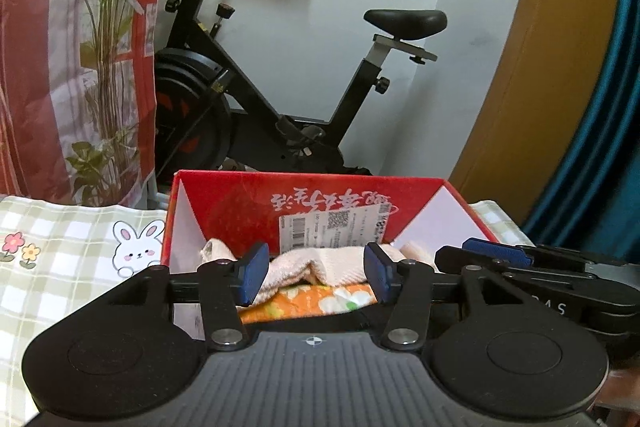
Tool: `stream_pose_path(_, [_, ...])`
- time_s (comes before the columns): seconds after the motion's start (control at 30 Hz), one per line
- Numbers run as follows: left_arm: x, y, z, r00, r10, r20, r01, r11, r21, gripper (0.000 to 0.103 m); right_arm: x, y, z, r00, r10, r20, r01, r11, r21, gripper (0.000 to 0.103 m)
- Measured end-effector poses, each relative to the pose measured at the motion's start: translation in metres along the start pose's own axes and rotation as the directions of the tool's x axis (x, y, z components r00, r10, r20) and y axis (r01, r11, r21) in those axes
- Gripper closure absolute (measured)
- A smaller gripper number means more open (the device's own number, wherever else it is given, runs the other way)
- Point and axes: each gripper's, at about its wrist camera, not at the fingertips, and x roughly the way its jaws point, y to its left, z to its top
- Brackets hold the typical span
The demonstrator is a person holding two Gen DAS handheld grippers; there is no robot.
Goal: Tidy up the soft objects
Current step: 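Withdraw both grippers up from the box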
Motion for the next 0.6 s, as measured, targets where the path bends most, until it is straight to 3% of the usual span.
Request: stream_pose_path(0.6, [-0.073, -0.019, -0.064, 1.000, -0.024, -0.016, 0.024, 1.000, 0.013, 0.048, -0.089, 0.022, -0.050, 0.999, 0.031, 0.036, -0.029, 0.997, -0.066, 0.068])
